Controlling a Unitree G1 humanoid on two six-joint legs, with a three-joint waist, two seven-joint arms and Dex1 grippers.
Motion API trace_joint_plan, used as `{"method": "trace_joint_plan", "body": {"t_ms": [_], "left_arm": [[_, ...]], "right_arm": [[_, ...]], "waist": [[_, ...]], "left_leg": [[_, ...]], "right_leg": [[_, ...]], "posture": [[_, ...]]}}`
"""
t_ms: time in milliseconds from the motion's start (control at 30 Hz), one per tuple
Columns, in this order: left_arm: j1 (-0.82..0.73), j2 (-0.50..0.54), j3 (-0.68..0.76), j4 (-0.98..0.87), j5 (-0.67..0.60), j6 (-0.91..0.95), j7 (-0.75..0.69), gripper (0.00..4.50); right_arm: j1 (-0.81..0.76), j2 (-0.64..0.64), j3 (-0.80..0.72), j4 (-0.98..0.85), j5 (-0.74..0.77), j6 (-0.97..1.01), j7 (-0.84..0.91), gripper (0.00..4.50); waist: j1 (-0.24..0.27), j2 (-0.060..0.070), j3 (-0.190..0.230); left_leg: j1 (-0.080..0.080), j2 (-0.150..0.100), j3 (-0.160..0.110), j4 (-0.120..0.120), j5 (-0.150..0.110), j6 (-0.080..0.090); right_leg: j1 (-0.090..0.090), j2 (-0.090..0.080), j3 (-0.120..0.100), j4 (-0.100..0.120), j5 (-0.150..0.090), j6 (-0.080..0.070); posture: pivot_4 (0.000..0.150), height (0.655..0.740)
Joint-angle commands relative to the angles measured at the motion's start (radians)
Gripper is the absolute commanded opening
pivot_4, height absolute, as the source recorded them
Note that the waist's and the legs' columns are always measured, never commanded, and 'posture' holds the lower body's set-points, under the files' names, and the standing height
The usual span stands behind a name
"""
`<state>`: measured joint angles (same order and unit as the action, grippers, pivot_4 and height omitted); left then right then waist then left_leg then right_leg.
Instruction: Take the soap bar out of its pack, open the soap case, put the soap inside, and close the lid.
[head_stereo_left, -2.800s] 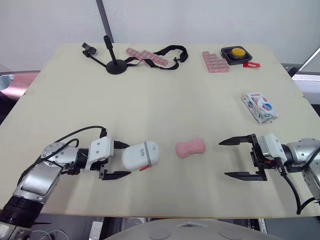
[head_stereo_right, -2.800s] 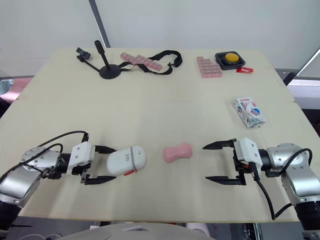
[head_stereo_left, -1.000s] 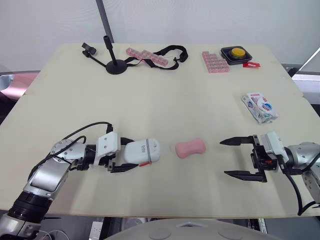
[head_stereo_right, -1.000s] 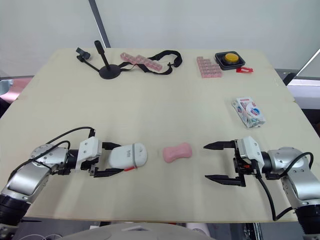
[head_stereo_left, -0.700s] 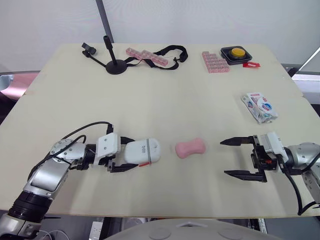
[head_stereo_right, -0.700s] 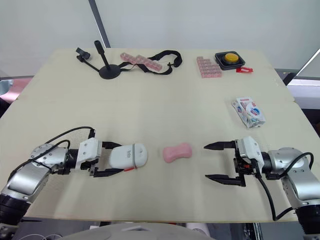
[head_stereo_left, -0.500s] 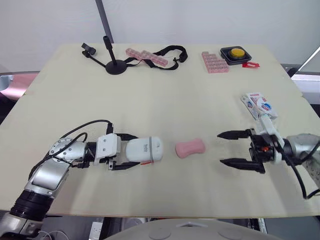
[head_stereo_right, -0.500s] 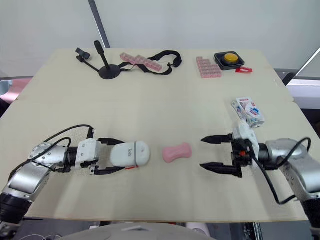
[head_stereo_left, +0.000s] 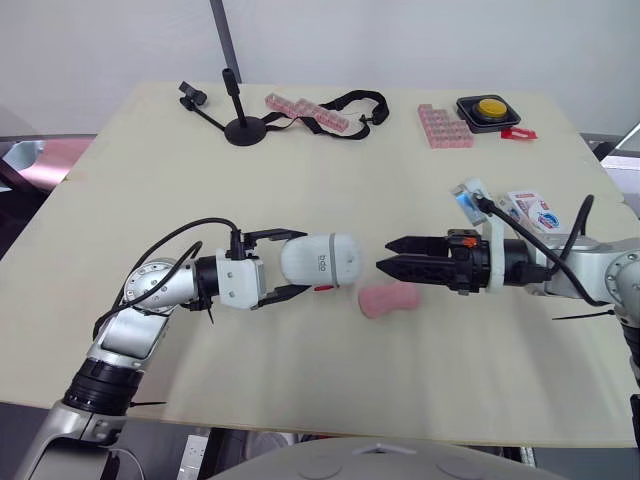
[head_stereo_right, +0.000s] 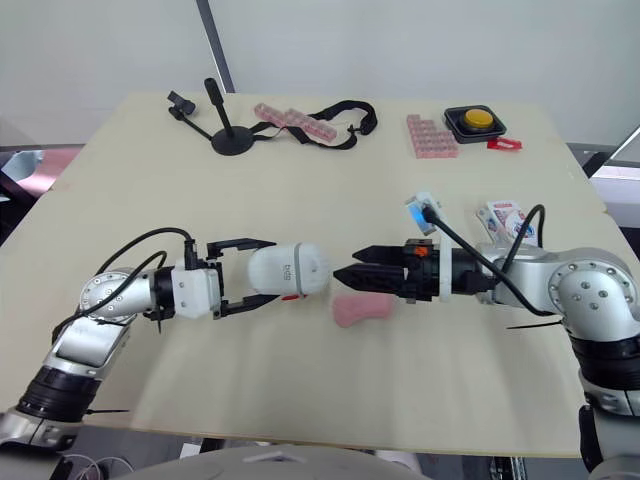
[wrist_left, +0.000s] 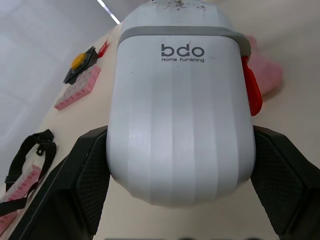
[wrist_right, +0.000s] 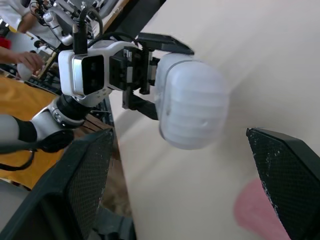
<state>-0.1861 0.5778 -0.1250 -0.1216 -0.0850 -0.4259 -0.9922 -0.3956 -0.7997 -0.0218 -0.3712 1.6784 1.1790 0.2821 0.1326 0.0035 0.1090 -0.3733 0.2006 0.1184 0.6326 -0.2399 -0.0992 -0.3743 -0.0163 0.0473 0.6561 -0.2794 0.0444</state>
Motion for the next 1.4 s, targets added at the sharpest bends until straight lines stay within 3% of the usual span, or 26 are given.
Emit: {"method": "trace_joint_plan", "body": {"t_ms": [33, 467, 1033, 1300, 1400], "left_arm": [[-0.014, -0.001, -0.008, -0.022, -0.007, -0.010, 0.023, 3.46], [-0.006, -0.006, -0.034, -0.041, -0.024, -0.004, 0.037, 3.46], [0.000, -0.007, -0.047, -0.037, -0.018, -0.019, 0.052, 3.46], [-0.003, -0.008, -0.052, -0.029, -0.017, -0.024, 0.051, 3.46], [-0.003, -0.008, -0.055, -0.026, -0.016, -0.025, 0.052, 3.46]], "right_arm": [[-0.024, 0.010, 0.023, -0.026, 0.087, -0.027, -0.084, 4.50], [-0.050, 0.093, 0.081, 0.026, 0.039, -0.035, -0.151, 4.50], [-0.061, 0.108, 0.101, 0.062, 0.020, 0.000, -0.151, 4.50], [-0.064, 0.117, 0.105, 0.077, -0.001, 0.004, -0.157, 2.07], [-0.067, 0.121, 0.104, 0.084, -0.009, 0.006, -0.153, 1.98]], "waist": [[0.001, 0.000, 0.000], [0.000, 0.000, 0.000], [0.000, 0.000, 0.000], [0.000, 0.000, 0.000], [0.000, 0.000, 0.000]], "left_leg": [[0.000, 0.000, 0.000, 0.000, 0.000, 0.000], [-0.001, 0.000, 0.000, 0.000, 0.000, -0.001], [-0.002, 0.000, 0.000, 0.000, 0.000, -0.001], [-0.001, 0.000, 0.000, 0.000, 0.000, -0.001], [-0.002, 0.000, 0.000, 0.000, 0.000, -0.001]], "right_leg": [[0.000, 0.000, 0.000, 0.000, 0.000, 0.000], [-0.002, 0.000, -0.001, 0.001, 0.000, 0.000], [-0.002, 0.000, -0.002, 0.002, 0.000, 0.000], [-0.002, 0.000, -0.001, 0.002, 0.000, 0.000], [-0.002, 0.000, -0.001, 0.002, 0.000, 0.000]], "posture": [[0.150, 0.7400], [0.150, 0.7400], [0.150, 0.7400], [0.150, 0.7400], [0.150, 0.7400]]}}
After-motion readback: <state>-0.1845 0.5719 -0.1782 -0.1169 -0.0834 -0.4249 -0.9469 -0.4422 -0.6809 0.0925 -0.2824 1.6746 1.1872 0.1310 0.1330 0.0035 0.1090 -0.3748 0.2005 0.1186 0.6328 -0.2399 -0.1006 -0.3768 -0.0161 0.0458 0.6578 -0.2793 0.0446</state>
